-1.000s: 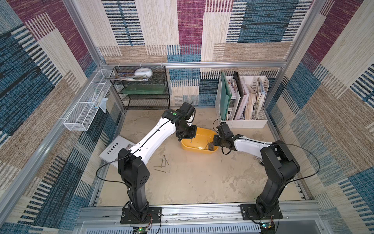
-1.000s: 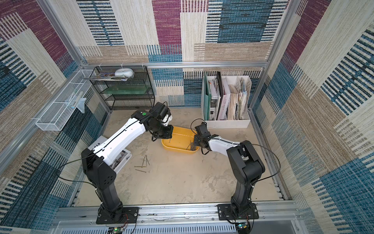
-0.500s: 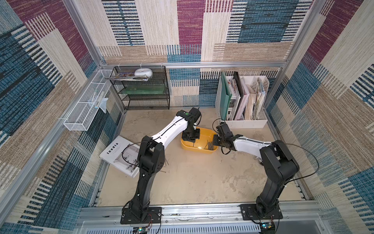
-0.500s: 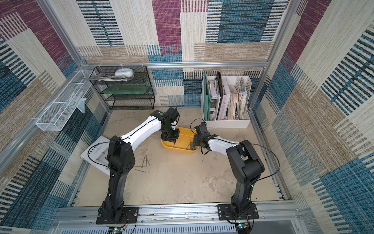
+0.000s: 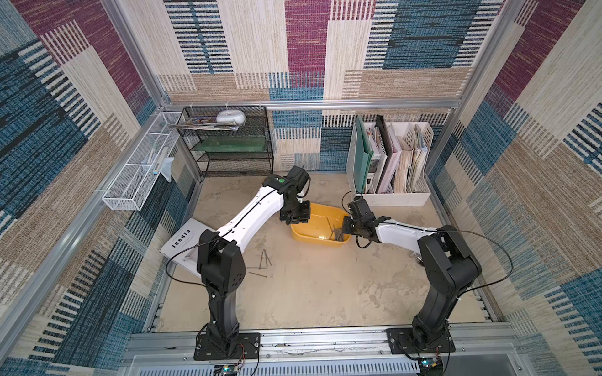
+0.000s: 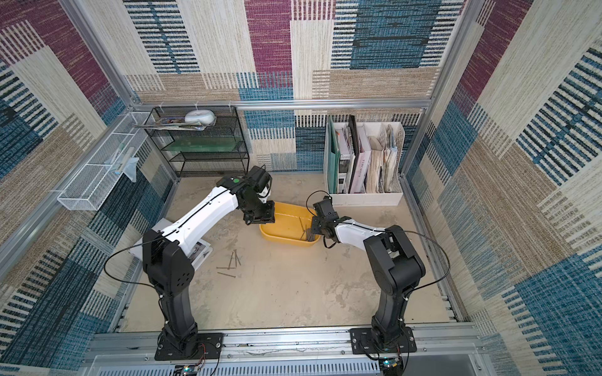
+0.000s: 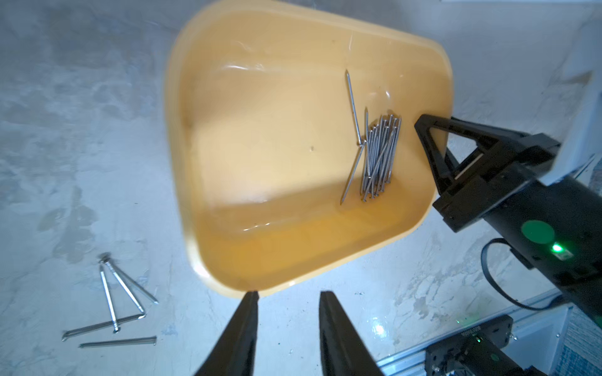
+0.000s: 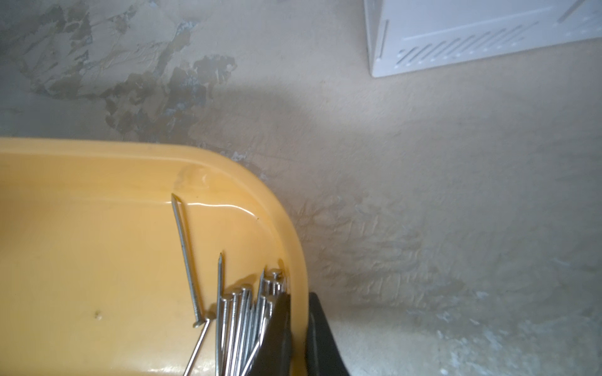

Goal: Put the nails on the desktop into the storage box
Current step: Place the nail in the storage box, then pick up the nail from the center of the board.

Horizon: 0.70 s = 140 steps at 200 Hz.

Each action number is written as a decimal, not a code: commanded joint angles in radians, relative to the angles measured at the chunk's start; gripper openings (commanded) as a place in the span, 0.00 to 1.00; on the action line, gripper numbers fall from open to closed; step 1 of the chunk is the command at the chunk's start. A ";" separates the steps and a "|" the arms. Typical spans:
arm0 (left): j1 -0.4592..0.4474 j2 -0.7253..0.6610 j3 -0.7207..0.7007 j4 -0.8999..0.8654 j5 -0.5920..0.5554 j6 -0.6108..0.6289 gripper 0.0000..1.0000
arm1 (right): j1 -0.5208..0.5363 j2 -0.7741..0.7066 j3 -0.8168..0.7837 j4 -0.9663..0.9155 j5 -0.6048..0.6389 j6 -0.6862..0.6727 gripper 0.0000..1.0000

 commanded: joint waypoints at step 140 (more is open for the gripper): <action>0.237 -0.110 -0.635 0.260 -0.020 0.047 0.18 | 0.003 0.039 -0.007 -0.213 0.009 -0.038 0.00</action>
